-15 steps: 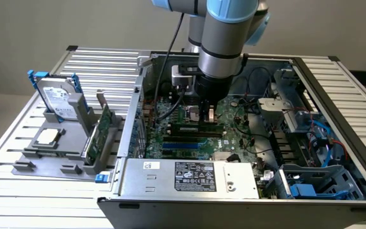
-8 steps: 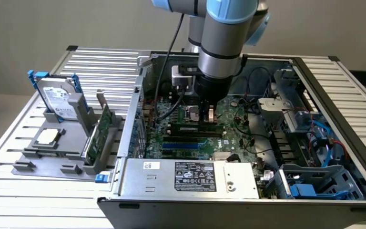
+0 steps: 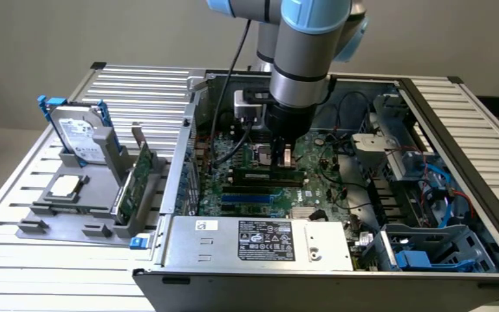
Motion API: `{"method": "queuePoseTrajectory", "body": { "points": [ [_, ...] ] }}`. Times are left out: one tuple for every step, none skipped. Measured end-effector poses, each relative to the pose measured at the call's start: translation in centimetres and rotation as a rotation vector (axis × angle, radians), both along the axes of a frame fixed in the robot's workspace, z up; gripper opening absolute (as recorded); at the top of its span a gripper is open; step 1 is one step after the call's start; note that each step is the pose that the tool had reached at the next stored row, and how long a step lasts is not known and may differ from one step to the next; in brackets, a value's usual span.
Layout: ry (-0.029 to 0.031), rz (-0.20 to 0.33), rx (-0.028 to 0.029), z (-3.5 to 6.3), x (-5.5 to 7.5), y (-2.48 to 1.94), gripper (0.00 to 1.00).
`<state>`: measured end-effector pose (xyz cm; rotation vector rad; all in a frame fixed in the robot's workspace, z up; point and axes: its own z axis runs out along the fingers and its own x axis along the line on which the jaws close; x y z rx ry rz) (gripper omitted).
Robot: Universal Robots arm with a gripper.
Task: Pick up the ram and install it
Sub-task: 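Insert the ram into the slot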
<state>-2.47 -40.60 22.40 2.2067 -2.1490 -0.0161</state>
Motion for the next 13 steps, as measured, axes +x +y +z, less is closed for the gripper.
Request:
{"method": "queuePoseTrajectory", "body": {
  "points": [
    [-0.0001, 0.000, 0.0001, -0.03, 0.00, 0.01, 0.14],
    [0.0000, 0.000, 0.0001, -0.05, -0.01, 0.01, 0.14],
    [0.0001, 0.000, 0.0000, -0.06, -0.01, 0.02, 0.14],
    [0.0001, 0.000, 0.0000, -0.08, -0.01, 0.02, 0.14],
    [0.0001, 0.000, -0.0001, -0.08, -0.01, 0.02, 0.14],
    [0.0001, 0.000, -0.0001, -0.08, -0.01, 0.02, 0.14],
    [0.0001, 0.000, 0.0000, -0.08, -0.01, 0.03, 0.14],
    [0.0001, 0.000, 0.0001, -0.08, -0.01, 0.03, 0.14],
    [0.0001, 0.000, 0.0001, -0.09, -0.01, 0.03, 0.14],
    [0.0002, 0.000, 0.0001, -0.09, -0.01, 0.03, 0.14],
    [0.0003, 0.001, 0.0001, -0.09, -0.01, 0.03, 0.14],
    [0.0008, 0.002, 0.0000, -0.08, -0.01, 0.03, 0.14],
    [0.0014, 0.003, -0.0003, -0.09, -0.02, 0.03, 0.14]
  ]
}}
